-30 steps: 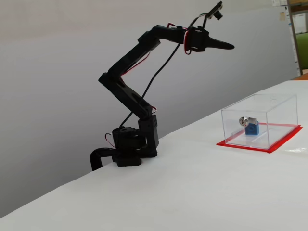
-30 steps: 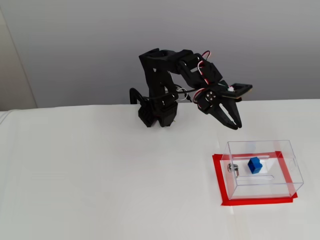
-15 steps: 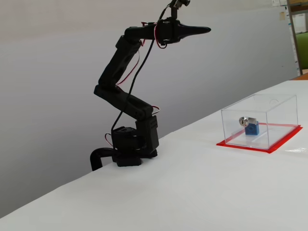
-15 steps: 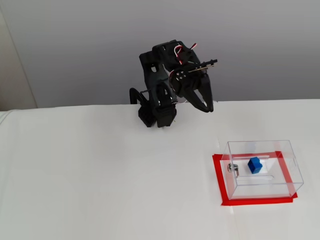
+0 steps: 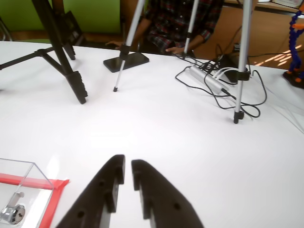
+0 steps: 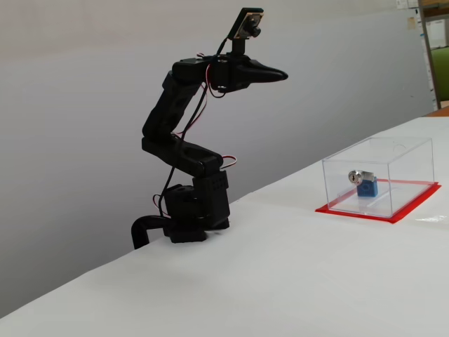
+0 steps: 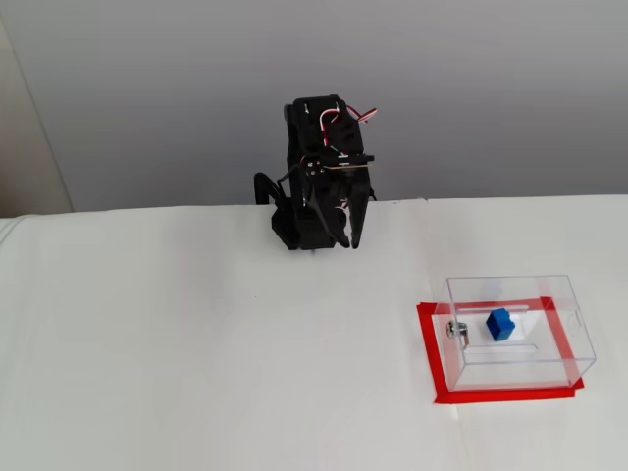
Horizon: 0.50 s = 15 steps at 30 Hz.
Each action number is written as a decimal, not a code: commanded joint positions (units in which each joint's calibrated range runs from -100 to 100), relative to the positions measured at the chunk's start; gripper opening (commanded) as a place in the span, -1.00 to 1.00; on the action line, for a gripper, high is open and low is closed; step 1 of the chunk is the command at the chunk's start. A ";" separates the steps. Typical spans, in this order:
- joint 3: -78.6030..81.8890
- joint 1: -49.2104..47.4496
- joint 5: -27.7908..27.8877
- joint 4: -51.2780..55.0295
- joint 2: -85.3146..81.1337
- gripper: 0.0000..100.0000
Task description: Pick the blue lego brick and place it into the transparent box
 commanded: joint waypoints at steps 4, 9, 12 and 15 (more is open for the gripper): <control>9.65 4.60 -0.13 -1.11 -9.32 -0.97; 17.70 4.82 -0.02 -1.11 -14.49 -0.97; 22.22 4.89 0.39 -1.11 -17.63 -0.97; 27.47 4.89 0.39 -1.11 -21.45 -0.97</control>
